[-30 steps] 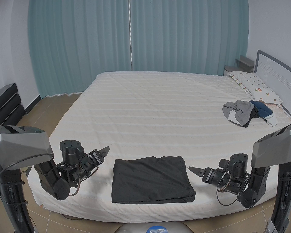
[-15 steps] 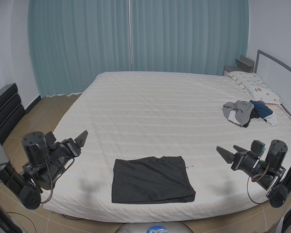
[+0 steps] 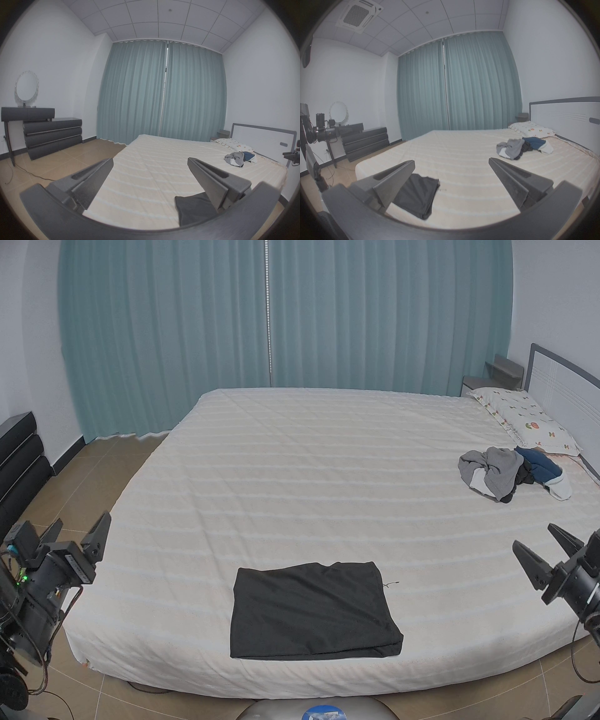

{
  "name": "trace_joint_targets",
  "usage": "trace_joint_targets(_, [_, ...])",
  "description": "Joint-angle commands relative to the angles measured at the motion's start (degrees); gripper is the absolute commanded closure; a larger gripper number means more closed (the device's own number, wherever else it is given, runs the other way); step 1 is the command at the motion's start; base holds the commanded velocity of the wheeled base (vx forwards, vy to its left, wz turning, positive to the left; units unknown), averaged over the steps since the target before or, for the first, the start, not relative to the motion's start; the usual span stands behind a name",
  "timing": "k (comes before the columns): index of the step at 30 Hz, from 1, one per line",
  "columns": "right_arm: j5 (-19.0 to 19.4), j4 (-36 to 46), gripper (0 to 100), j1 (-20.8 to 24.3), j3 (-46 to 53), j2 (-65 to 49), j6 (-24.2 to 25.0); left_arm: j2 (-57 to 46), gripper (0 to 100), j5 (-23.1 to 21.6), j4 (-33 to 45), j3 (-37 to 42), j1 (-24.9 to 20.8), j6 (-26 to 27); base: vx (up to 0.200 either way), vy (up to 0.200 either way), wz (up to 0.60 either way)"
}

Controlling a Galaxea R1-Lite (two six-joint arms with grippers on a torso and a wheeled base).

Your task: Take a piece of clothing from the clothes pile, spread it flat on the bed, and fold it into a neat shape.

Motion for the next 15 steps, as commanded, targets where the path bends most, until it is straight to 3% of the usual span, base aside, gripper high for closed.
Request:
trace_joint_targets(1, [1.5, 28.6, 0, -1.4, -3.7, -30.4, -2.2, -23.5, 0, 1.9, 16.9, 1.2, 0.8, 4.7, 0.0, 0.0, 0.0])
trace_joint_targets(6, [1.6, 58.4, 0, -1.4, -11.8, -46.3, -3.7, -37.5, 0, 1.9, 36.5, -1.9, 1.1, 5.3, 0.0, 0.0, 0.0])
trace_joint_targets(10, [1.3, 78.2, 0, -1.3, -18.4, -56.5, -7.7, -48.5, 0, 1.9, 52.6, -5.7, 2.5, 5.5, 0.0, 0.0, 0.0])
trace_joint_targets(12, [0.6, 85.8, 0, -1.4, -21.4, -60.0, -9.1, -52.7, 0, 1.8, 58.6, -7.4, 4.3, 6.3, 0.0, 0.0, 0.0])
trace_joint_targets(14, [0.0, 88.0, 0, -1.6, -22.3, -60.9, -9.2, -54.0, 0, 1.7, 60.4, -7.7, 5.1, 6.9, 0.0, 0.0, 0.0])
trace_joint_targets(15, [-2.4, 91.6, 0, -2.9, -23.3, -62.4, -9.3, -56.7, 0, 1.5, 63.2, -7.8, 7.3, 8.4, 0.0, 0.0, 0.0])
